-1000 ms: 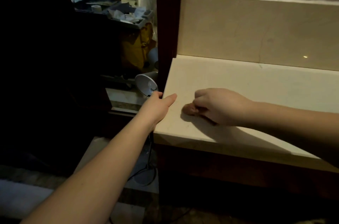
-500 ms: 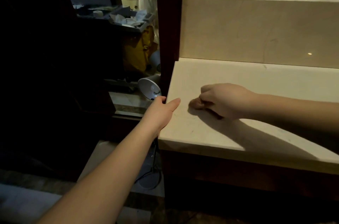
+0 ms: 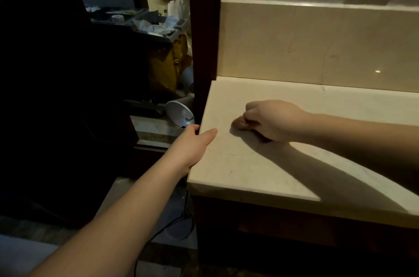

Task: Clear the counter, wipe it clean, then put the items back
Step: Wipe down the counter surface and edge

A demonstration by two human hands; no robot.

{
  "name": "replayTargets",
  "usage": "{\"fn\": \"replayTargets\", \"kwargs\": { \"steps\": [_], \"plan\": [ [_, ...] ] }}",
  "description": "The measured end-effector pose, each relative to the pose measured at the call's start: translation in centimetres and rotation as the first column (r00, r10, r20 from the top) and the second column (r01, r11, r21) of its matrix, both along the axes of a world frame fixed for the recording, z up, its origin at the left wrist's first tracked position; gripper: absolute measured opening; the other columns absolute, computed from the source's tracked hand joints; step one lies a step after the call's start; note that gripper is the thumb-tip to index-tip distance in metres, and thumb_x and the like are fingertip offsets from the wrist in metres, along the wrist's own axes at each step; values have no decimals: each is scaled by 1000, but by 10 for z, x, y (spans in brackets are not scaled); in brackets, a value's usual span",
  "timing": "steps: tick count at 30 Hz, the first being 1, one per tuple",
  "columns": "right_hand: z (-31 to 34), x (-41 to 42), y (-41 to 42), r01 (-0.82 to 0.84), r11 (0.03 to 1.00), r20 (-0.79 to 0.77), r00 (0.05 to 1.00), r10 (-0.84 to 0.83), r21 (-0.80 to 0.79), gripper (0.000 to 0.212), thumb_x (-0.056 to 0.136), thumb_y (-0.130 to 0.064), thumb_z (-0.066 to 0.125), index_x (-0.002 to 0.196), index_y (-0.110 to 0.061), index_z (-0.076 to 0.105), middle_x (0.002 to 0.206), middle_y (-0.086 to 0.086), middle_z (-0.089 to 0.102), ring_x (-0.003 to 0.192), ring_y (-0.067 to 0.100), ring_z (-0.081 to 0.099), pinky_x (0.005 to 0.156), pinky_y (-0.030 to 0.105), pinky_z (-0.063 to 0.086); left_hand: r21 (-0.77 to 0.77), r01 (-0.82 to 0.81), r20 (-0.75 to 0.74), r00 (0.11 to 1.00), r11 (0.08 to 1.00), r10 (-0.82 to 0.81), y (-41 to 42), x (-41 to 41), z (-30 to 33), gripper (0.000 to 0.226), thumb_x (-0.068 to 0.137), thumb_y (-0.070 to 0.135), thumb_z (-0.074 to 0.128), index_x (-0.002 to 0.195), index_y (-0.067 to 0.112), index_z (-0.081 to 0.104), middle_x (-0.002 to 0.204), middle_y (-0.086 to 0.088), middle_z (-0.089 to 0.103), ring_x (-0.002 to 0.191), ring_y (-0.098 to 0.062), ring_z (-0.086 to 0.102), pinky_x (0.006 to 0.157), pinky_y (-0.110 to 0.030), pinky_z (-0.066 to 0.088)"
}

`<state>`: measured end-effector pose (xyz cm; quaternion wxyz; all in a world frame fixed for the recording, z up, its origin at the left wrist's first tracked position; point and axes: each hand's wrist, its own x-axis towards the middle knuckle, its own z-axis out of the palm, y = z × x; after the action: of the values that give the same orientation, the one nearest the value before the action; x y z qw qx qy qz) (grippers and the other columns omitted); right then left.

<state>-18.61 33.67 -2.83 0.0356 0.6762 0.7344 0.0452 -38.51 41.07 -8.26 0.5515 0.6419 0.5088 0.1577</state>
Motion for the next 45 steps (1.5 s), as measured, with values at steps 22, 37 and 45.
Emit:
{"fn": "replayTargets", "kwargs": {
  "steps": [22, 37, 45],
  "plan": [
    [-4, 38, 135, 272, 960, -35, 962, -270, 71, 22, 88, -22, 52, 107, -17, 63, 96, 3, 54, 96, 32, 59, 66, 32, 43, 152, 24, -273, 962, 988, 18, 41, 59, 16, 64, 97, 53, 41, 146, 14, 34, 149, -11, 38, 128, -32, 45, 99, -40, 40],
    [-4, 113, 80, 428, 893, -8, 902, -431, 136, 17, 89, -24, 52, 99, -21, 65, 104, 7, 60, 100, 32, 58, 70, 32, 43, 160, -22, -181, 982, 987, 51, 41, 53, 10, 69, 93, 56, 46, 143, 8, 39, 138, -12, 50, 120, -30, 51, 81, -31, 39],
    [-9, 91, 111, 362, 919, -83, 932, -353, 157, 22, 88, -28, 54, 100, -15, 68, 106, 10, 60, 102, 34, 58, 78, 33, 48, 192, 8, -204, 978, 981, 32, 43, 54, 11, 64, 95, 53, 45, 143, 11, 39, 135, -11, 52, 117, -31, 53, 81, -32, 42]
  ]
}}
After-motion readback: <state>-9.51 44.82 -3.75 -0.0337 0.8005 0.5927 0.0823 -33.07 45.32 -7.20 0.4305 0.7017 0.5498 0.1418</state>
